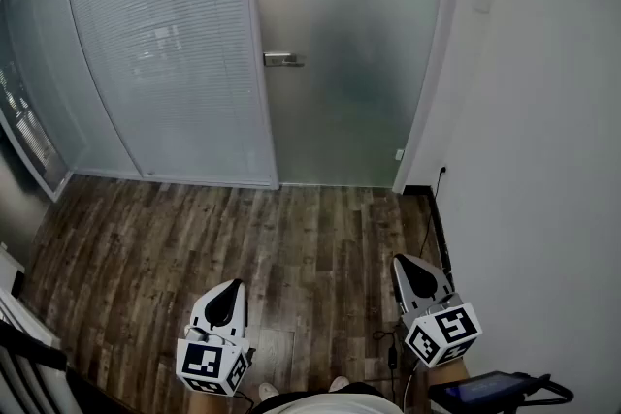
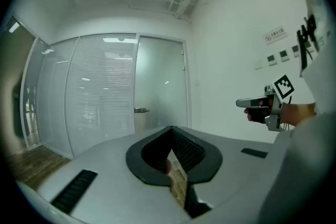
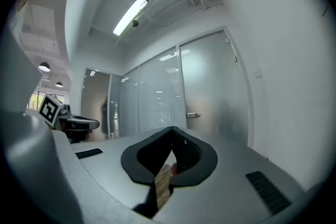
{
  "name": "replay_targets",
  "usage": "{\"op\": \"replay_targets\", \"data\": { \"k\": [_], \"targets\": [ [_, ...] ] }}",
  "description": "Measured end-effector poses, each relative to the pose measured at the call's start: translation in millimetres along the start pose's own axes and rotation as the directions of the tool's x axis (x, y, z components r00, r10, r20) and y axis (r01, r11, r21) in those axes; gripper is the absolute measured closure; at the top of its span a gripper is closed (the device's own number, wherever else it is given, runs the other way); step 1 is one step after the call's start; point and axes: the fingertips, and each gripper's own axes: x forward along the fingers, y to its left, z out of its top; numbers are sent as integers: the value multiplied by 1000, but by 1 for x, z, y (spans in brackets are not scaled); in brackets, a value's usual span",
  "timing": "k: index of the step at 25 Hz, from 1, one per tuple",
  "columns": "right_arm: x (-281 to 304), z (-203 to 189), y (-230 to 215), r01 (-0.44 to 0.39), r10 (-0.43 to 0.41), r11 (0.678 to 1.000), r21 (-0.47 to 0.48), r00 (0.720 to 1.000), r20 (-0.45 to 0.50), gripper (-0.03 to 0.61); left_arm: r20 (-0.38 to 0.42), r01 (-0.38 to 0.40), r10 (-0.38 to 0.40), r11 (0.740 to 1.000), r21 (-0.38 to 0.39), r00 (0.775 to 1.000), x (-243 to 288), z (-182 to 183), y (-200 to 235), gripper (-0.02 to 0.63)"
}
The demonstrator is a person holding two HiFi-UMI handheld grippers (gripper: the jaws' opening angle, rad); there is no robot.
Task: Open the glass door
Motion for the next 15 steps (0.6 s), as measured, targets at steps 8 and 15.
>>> {"op": "replay_targets", "data": {
  "k": [8, 15],
  "targets": [
    [-11, -21, -13, -15, 15, 1000, -16, 1000, -18, 577, -1, -63, 63, 998, 6, 998, -5, -3, 5, 615],
    [-5, -36, -16, -4, 4, 1000, 5, 999, -50, 577, -15, -33, 33, 999, -16, 999, 12, -6, 9, 615]
  ]
}}
